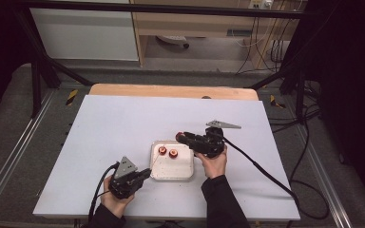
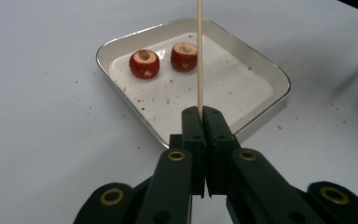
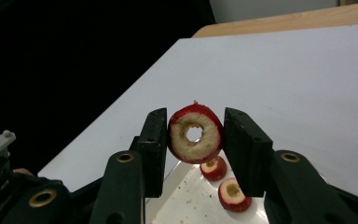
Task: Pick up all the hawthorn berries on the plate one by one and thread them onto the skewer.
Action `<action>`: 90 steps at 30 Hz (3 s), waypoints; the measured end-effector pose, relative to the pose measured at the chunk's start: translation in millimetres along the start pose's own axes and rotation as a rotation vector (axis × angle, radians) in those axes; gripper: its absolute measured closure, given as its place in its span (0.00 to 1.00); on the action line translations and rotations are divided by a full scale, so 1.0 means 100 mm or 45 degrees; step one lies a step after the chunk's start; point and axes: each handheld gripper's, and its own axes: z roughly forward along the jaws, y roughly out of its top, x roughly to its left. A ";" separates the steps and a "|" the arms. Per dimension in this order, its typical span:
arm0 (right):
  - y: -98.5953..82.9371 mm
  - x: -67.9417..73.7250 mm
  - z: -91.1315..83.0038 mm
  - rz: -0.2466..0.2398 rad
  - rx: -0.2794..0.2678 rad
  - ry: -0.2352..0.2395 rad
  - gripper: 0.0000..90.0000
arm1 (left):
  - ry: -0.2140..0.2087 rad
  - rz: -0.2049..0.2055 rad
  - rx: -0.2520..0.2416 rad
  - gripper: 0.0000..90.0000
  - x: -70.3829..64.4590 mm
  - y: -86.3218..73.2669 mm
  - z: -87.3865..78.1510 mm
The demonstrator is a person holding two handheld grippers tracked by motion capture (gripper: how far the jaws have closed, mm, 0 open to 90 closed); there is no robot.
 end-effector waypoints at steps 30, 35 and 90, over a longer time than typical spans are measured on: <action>-0.19 0.04 0.24 0.126 -0.325 0.076 0.69 | -0.042 -0.109 -0.054 0.99 -0.10 -0.02 0.11; -0.22 0.05 0.26 0.110 -0.328 0.086 0.69 | -0.043 -0.122 -0.046 0.99 -0.09 -0.02 0.11; -0.64 0.19 0.42 0.112 -0.155 0.158 0.69 | -0.026 -0.196 -0.070 0.99 -0.05 0.01 0.14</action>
